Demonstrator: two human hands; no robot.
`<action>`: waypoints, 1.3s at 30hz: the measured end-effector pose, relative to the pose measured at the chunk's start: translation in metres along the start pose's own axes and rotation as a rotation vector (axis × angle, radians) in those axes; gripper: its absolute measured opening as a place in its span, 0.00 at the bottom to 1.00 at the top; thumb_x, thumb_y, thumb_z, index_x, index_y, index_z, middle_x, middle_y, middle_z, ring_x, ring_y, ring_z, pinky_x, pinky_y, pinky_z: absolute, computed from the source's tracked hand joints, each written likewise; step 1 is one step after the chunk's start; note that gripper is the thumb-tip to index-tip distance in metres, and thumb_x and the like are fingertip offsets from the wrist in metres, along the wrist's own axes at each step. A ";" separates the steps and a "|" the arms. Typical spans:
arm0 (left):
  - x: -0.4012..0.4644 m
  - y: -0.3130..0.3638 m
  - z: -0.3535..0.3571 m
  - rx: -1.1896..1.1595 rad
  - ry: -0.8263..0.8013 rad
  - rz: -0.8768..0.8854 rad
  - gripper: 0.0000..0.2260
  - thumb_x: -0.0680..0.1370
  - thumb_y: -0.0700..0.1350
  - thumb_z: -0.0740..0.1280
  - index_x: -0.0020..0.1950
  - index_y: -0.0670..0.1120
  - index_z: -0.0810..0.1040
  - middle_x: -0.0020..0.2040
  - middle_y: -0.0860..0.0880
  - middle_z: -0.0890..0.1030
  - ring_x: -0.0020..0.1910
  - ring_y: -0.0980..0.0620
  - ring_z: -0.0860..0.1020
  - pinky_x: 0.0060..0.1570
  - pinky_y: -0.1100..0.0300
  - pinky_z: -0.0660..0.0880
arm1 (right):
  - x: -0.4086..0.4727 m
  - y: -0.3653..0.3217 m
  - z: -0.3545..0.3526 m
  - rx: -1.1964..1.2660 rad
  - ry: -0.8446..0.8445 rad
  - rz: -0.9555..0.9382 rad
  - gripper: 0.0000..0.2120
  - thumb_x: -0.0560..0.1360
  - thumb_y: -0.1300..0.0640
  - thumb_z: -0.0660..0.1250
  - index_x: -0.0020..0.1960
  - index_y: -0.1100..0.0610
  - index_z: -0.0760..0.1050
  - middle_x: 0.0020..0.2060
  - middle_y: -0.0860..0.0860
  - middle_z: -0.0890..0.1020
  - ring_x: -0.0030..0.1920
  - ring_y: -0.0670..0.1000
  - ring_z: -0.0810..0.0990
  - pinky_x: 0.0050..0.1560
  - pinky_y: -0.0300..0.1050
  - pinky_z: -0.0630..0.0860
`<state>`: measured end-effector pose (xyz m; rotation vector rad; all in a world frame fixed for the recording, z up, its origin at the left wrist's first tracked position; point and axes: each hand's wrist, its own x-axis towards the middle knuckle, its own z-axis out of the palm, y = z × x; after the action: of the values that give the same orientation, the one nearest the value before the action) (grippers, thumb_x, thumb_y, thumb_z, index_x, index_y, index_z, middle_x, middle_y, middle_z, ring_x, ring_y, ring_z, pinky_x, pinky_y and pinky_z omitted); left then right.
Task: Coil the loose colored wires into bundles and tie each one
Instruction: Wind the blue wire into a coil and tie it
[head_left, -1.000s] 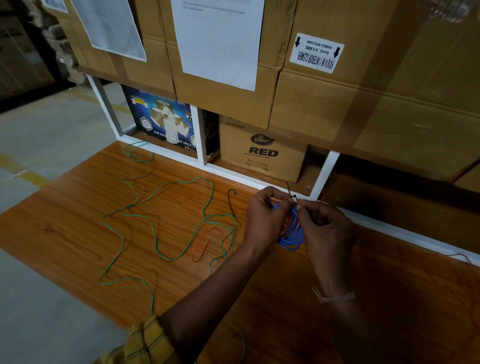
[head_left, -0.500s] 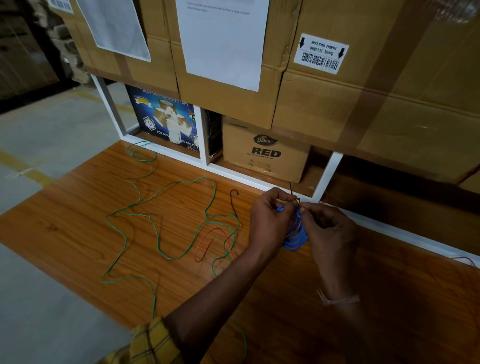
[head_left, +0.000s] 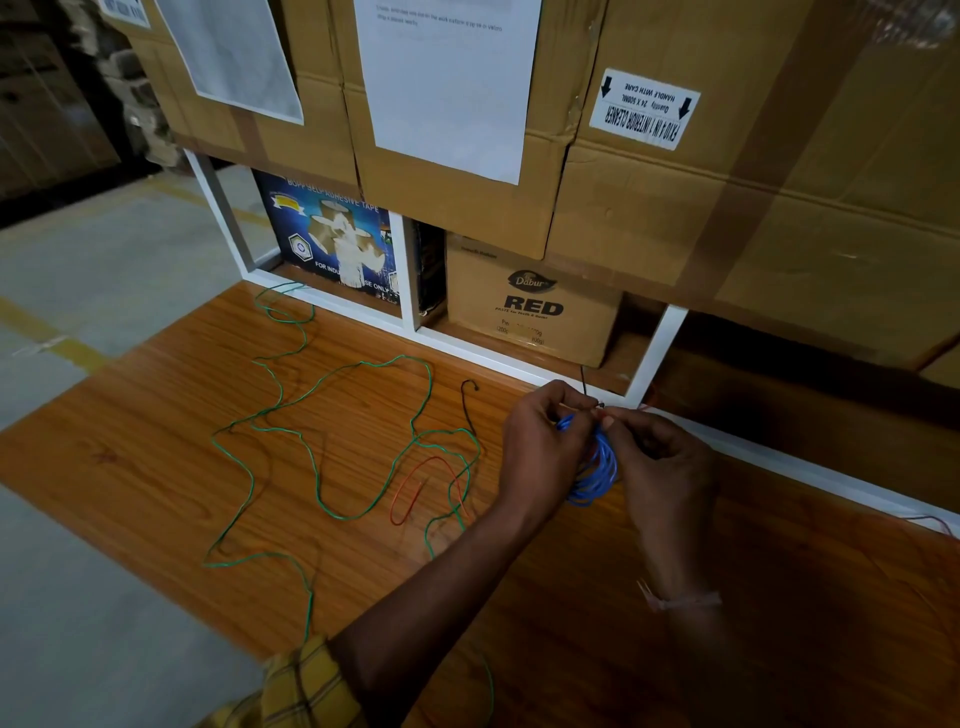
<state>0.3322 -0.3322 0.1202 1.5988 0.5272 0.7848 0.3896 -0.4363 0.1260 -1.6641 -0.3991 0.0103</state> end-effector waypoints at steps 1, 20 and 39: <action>0.000 -0.001 0.000 0.001 -0.005 -0.004 0.02 0.79 0.39 0.73 0.48 0.42 0.84 0.41 0.48 0.84 0.40 0.57 0.81 0.41 0.59 0.78 | 0.000 0.001 0.000 0.019 0.003 0.006 0.06 0.76 0.64 0.74 0.51 0.58 0.86 0.45 0.47 0.88 0.46 0.42 0.86 0.48 0.34 0.82; 0.005 -0.003 -0.008 -0.003 -0.108 -0.115 0.03 0.80 0.39 0.72 0.49 0.40 0.85 0.37 0.53 0.82 0.29 0.62 0.77 0.31 0.68 0.71 | 0.002 0.006 -0.011 0.067 -0.062 0.031 0.09 0.76 0.62 0.74 0.48 0.47 0.82 0.45 0.47 0.88 0.49 0.49 0.87 0.49 0.49 0.83; 0.009 -0.004 -0.024 -0.056 -0.117 -0.142 0.04 0.81 0.38 0.72 0.49 0.37 0.84 0.31 0.58 0.81 0.26 0.63 0.75 0.29 0.69 0.70 | 0.039 -0.011 -0.016 -0.607 -0.354 -0.583 0.05 0.74 0.64 0.74 0.44 0.56 0.80 0.45 0.45 0.75 0.43 0.47 0.76 0.40 0.38 0.73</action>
<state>0.3211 -0.3088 0.1192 1.5278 0.5238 0.5911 0.4274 -0.4408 0.1475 -2.0803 -1.2415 -0.2766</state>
